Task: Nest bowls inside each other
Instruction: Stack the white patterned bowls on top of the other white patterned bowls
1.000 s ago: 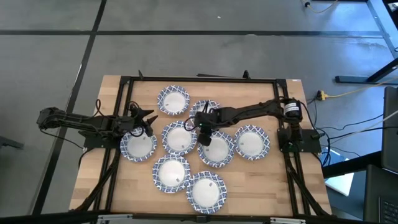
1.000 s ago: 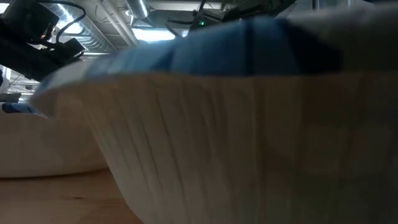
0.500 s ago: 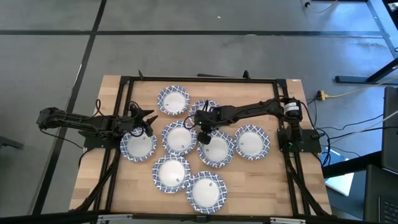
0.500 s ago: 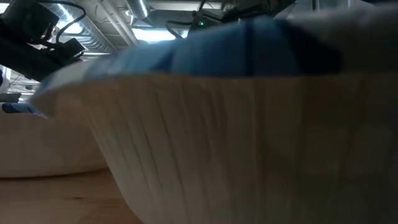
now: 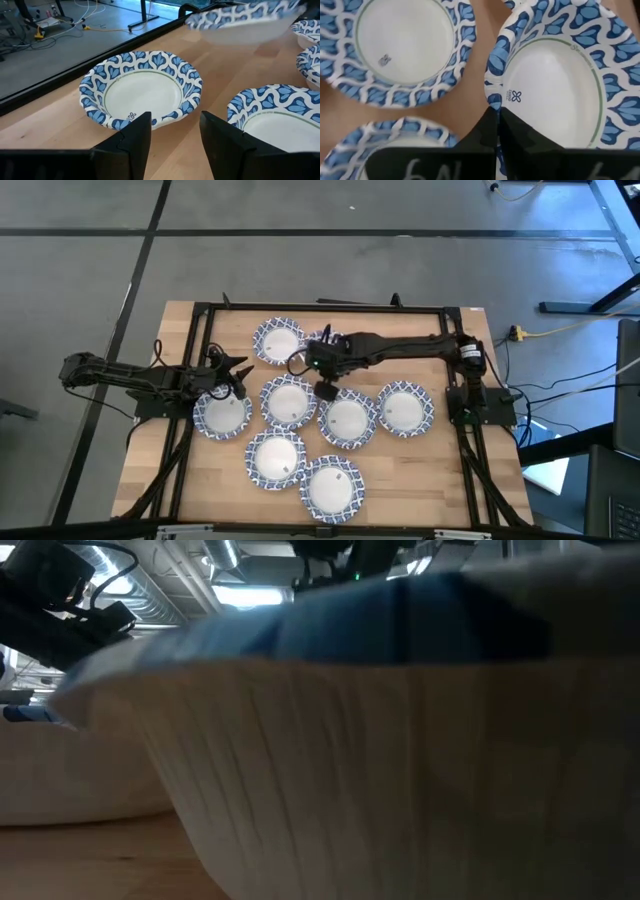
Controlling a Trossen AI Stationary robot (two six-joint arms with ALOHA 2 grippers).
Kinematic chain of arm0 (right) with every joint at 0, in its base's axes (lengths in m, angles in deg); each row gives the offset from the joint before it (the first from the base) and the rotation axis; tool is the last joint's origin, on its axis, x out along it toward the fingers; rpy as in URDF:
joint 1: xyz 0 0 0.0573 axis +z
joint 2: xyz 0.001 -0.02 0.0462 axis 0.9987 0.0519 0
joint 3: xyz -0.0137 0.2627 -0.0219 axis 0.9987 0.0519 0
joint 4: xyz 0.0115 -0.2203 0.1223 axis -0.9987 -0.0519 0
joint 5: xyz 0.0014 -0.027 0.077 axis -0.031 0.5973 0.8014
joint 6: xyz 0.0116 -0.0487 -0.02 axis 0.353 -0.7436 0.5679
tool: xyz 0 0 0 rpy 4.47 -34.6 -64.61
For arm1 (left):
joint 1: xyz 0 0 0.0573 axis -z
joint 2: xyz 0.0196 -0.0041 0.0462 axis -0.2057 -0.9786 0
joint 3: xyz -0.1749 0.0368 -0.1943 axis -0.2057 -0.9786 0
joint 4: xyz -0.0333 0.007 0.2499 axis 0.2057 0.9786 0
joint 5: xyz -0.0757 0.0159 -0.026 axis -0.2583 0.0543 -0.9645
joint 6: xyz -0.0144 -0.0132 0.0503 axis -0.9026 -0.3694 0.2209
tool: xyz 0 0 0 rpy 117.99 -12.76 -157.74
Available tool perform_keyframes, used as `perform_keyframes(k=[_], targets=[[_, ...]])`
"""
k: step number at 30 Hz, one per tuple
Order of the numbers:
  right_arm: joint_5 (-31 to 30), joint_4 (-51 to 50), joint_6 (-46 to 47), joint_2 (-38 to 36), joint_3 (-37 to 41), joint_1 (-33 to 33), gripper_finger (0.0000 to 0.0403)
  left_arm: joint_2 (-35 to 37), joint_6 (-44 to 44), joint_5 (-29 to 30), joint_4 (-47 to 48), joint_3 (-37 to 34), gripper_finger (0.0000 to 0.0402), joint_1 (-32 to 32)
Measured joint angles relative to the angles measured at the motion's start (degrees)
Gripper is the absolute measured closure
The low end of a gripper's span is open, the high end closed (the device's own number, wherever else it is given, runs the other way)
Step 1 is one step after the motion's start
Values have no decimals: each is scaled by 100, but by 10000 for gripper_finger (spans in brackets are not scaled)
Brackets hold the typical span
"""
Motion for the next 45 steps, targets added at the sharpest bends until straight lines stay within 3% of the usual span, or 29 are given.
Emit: perform_keyframes(k=[6,14,24,35,45], targets=[[-6,-1042,382,-69,-579,396,398,0,2,4,0,0,239,0],[-34,-1268,1268,-310,-624,1368,397,0,7,7,0,0,239,0],[-893,-1306,2782,-304,-616,2353,396,0,11,7,0,0,239,0],[-545,-482,3433,-282,651,2466,396,0,9,2,1,0,239,0],[-256,131,3756,-289,1251,2471,391,0,4,-18,0,0,239,0]])
